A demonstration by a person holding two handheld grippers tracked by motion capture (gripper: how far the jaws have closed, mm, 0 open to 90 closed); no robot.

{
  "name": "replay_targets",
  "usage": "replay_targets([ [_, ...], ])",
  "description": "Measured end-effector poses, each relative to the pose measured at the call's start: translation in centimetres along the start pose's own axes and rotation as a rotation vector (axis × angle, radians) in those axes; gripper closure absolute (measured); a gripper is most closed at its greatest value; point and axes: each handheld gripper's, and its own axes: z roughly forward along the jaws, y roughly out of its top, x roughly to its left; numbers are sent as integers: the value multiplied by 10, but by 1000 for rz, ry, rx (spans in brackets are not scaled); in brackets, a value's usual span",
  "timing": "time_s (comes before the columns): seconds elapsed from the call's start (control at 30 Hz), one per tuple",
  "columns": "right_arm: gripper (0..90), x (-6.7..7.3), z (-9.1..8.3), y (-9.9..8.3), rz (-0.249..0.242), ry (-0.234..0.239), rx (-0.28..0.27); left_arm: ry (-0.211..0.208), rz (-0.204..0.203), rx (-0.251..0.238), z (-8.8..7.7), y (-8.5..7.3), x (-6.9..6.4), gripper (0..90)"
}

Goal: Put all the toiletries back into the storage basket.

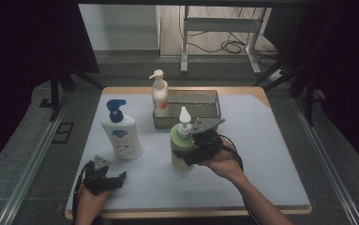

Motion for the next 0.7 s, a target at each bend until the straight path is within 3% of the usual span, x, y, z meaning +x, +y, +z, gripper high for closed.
replay_targets([
  [0.7,120,-32,4,25,33,-95,-18,0,-1,-3,0,0,0,114],
])
